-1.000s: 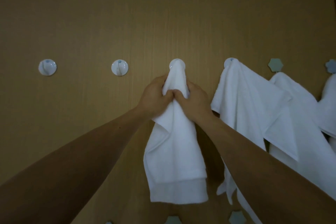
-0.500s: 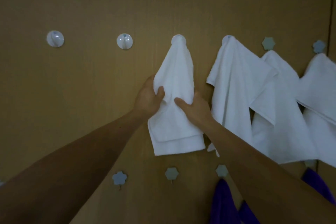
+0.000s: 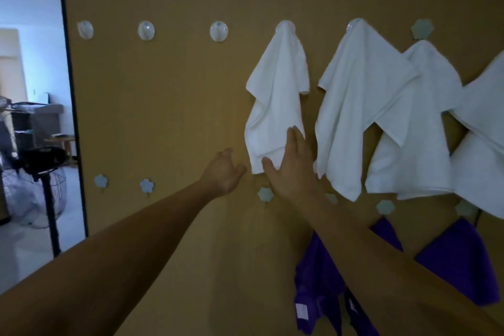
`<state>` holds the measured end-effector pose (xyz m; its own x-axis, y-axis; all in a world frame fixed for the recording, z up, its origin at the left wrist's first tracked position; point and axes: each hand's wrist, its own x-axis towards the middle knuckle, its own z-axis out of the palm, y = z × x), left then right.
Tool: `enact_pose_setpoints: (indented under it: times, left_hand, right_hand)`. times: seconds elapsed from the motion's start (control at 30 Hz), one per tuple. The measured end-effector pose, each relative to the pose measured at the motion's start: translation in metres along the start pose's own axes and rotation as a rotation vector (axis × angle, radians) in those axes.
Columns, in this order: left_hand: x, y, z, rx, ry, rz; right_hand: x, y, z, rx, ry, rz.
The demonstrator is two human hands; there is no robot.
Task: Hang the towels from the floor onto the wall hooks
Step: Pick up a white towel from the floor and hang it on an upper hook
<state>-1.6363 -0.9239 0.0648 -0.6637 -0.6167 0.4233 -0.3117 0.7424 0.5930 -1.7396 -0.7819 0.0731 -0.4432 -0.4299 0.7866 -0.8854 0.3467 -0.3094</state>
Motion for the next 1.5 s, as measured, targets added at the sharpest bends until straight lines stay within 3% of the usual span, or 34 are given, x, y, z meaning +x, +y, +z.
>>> enact_pose_setpoints:
  times: [0.33, 0.77, 1.07, 1.5]
  left_hand:
    - [-0.099, -0.061, -0.063, 0.142, -0.009, -0.156]
    - [-0.349, -0.297, -0.198, 0.209, -0.042, -0.674]
    - [-0.497, -0.405, -0.193, 0.187, -0.102, -1.061]
    - [-0.61, -0.486, -0.149, 0.063, -0.004, -1.493]
  right_hand:
    - [-0.081, -0.071, 0.025, 0.085, -0.41, -0.034]
    - [-0.26, -0.306, 0.151, 0.209, -1.075, -0.202]
    - [-0.384, -0.4, 0.237, 0.225, -1.405, -0.37]
    - [-0.505, -0.464, 0.35, 0.27, -1.736, -0.707]
